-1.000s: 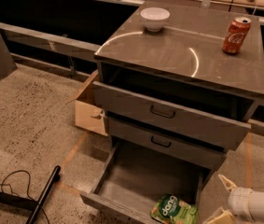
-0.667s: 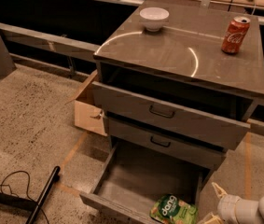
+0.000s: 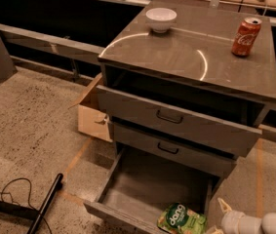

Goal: Pick green rice chip bag from bottom drawer and place on counter

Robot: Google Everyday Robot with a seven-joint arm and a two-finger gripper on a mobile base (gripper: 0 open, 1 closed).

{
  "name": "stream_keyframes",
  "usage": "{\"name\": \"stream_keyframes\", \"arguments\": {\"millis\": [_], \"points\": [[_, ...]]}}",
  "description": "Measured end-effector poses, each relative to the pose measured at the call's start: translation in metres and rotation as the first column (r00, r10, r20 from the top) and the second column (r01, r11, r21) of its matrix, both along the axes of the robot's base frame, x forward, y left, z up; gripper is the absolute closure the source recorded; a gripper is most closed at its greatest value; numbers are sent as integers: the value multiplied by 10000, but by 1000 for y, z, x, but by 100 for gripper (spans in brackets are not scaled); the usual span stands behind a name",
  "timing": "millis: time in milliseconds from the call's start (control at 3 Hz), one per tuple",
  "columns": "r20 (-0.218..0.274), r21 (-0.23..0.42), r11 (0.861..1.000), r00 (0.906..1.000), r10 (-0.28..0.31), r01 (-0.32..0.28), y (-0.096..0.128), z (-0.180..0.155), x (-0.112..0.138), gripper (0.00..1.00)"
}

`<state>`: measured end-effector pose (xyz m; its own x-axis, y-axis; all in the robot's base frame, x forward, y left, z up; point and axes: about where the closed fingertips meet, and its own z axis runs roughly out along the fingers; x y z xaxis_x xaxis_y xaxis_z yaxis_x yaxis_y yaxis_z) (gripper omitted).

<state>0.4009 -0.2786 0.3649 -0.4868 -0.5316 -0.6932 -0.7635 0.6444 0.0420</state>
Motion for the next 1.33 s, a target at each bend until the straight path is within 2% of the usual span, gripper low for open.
{"name": "stream_keyframes", "arguments": {"millis": [333,667,1333], "points": [[-319,362,9986,9988,-371,383,9,-44,5,0],[-551,435,9968,9964,-644,668,20,-82,12,0],[-356,-179,9958,9953,-901,895,36,-131,40,0]]}}
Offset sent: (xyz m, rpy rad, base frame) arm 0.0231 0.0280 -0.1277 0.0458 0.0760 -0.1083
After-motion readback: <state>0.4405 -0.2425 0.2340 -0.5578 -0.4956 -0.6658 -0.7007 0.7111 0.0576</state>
